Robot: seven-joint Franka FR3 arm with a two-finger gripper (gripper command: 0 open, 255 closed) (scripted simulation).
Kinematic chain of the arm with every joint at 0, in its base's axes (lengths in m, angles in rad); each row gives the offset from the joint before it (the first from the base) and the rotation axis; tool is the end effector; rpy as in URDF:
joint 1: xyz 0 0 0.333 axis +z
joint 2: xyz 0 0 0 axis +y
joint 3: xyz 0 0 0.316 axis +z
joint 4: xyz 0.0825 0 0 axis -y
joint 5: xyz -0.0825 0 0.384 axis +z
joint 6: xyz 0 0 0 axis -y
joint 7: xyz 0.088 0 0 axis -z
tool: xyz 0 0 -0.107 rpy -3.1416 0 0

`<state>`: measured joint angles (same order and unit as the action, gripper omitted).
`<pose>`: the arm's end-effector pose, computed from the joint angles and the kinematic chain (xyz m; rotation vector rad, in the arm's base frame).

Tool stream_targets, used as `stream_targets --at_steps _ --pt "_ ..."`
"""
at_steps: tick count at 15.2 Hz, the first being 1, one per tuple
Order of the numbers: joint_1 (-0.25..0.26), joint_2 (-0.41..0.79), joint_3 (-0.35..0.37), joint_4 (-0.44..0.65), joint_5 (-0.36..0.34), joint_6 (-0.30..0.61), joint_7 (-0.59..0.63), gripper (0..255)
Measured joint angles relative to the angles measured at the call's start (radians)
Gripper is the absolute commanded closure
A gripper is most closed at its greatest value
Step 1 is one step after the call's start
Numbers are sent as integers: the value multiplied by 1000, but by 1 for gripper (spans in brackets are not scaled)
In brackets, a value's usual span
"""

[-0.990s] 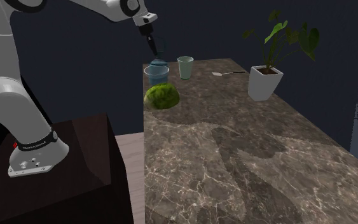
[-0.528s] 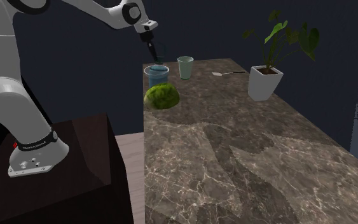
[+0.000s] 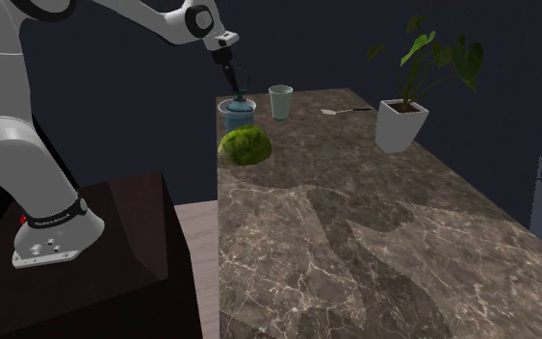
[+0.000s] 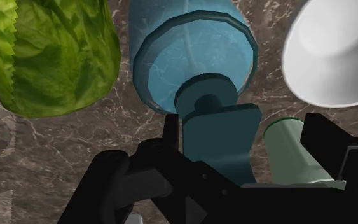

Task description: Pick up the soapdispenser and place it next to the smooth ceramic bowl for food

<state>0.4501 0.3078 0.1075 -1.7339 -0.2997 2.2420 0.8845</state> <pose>0.5695 0.3377 0.4230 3.0637 -0.2642 0.4609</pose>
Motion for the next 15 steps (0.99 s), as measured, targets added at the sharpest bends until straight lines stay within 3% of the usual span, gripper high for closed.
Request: stream_targets --at_steps 15 --pt "8 -67 12 28 20 -96 -12 0"
